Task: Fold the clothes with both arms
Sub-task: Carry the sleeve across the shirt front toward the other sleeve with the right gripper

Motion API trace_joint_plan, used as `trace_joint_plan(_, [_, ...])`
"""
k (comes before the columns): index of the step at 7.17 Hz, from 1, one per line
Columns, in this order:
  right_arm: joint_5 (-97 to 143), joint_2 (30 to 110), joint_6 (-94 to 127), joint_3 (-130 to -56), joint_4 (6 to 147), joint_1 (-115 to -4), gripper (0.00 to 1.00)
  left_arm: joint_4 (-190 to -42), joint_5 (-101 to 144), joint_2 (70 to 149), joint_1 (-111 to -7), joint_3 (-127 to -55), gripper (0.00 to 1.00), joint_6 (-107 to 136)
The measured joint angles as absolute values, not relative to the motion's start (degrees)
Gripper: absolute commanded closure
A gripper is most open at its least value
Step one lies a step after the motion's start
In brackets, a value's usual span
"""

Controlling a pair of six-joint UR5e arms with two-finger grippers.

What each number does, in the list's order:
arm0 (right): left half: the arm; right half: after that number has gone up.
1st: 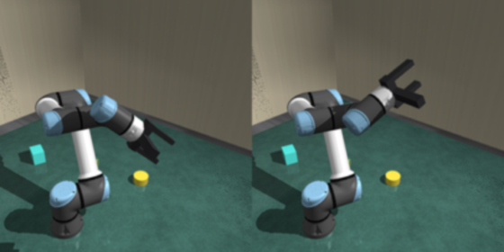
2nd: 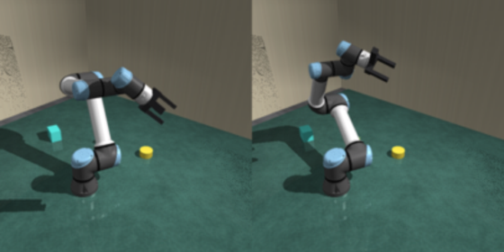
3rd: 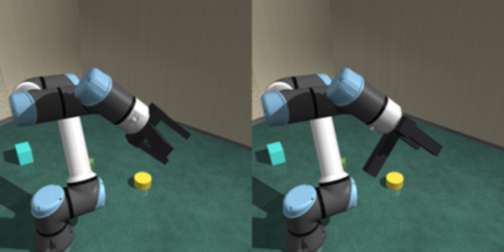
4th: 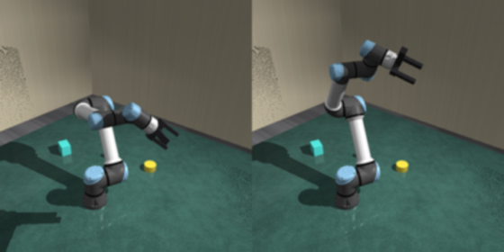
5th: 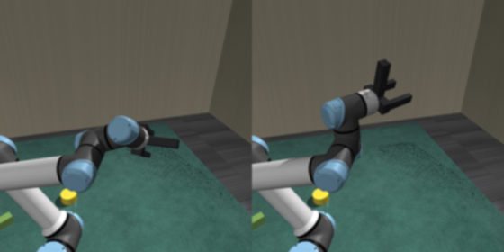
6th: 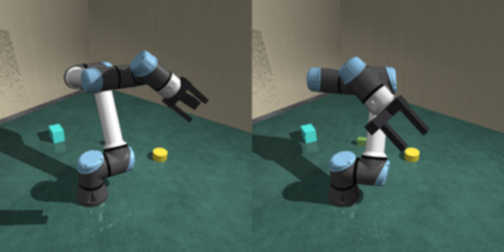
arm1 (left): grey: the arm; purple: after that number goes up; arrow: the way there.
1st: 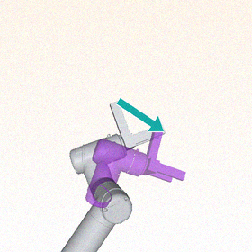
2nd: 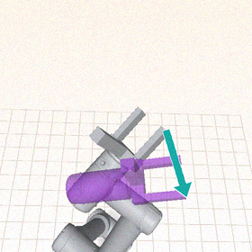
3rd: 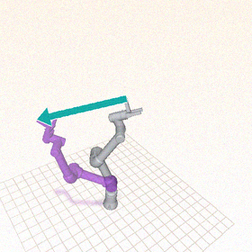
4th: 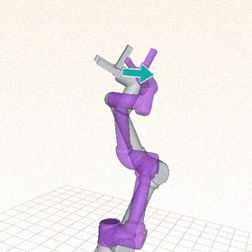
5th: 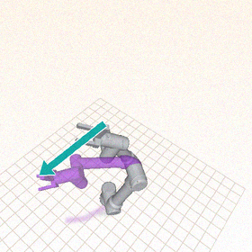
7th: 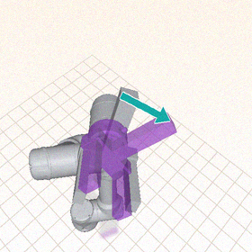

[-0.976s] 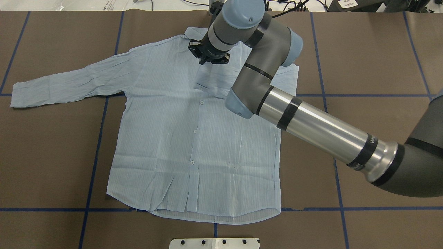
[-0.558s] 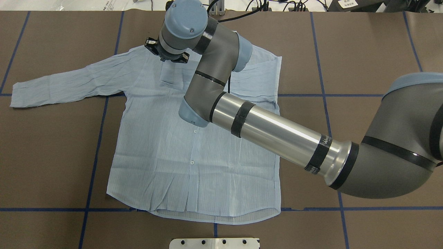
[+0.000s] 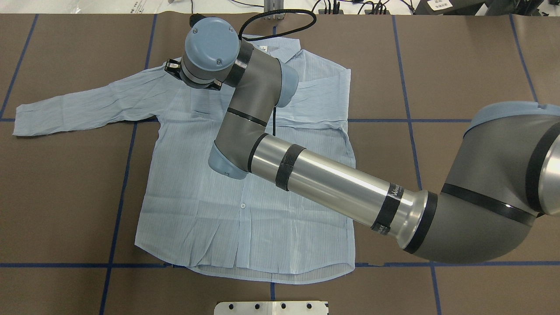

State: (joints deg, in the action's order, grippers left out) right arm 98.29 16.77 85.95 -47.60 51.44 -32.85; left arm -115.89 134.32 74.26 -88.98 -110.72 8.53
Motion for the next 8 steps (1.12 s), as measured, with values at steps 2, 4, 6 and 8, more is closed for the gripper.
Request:
trace_joint_plan(2, [97.4,16.1,86.0,-46.9,51.4,-32.5,0.05,-115.9,134.4,79.5,-88.8,-103.9,0.00,8.5])
trace_joint_plan(4, [97.1,15.8,86.1,-46.7,51.5,-32.5,0.02,-115.9,134.4,87.5,-88.3,-93.9,0.01,9.6])
trace_joint_plan(6, [97.8,18.3,87.6,-51.6,53.9,-32.6,0.02,-116.0,134.4,96.3,-83.8,-84.0,0.02,17.3])
trace_joint_plan(8, [101.0,27.1,88.0,-66.7,61.5,-32.7,0.02,-119.9,134.1,101.9,-79.1,-75.1,0.11,23.0])
